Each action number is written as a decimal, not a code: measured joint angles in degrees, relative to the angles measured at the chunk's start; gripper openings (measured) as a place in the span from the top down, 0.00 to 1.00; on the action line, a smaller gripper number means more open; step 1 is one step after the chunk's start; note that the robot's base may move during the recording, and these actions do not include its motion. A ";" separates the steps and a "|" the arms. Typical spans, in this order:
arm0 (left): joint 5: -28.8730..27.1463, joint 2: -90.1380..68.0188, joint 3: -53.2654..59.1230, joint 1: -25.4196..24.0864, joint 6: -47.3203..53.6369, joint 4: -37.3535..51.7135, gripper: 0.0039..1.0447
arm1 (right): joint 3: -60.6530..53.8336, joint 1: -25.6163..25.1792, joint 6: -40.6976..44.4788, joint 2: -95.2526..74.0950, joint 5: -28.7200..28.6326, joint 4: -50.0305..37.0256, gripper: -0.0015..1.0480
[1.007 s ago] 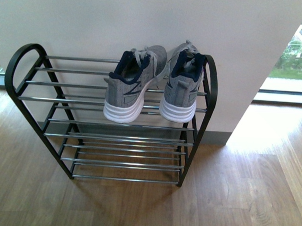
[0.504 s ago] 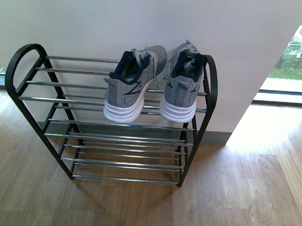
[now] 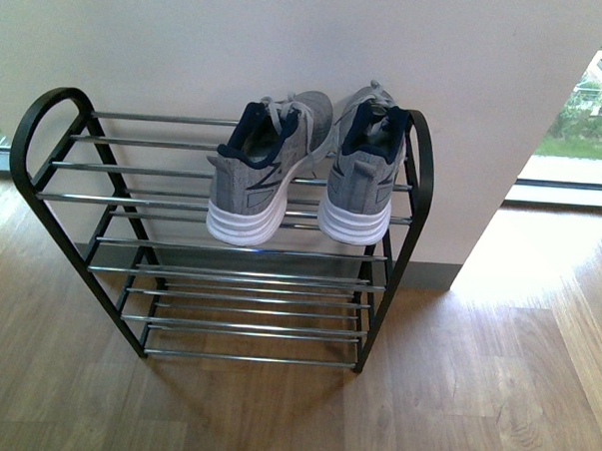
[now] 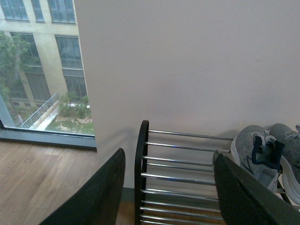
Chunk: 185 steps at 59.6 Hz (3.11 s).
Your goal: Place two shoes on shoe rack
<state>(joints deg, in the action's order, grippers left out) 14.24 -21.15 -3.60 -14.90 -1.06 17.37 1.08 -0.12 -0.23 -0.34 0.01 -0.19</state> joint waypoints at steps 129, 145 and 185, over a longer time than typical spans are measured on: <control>-14.08 20.22 2.78 14.84 0.79 -17.38 0.09 | 0.00 0.02 0.02 0.07 0.17 0.04 0.09; -14.16 20.22 2.78 14.84 0.79 -17.40 0.09 | 0.00 0.02 0.02 0.09 0.22 0.04 0.09; -14.25 20.24 2.78 14.84 0.79 -17.40 0.09 | 0.00 0.07 0.02 0.04 -0.02 0.20 0.09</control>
<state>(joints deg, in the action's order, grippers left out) -0.01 -0.91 -0.82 -0.05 -0.27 -0.03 1.08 -0.05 -0.21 -0.30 -0.01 0.01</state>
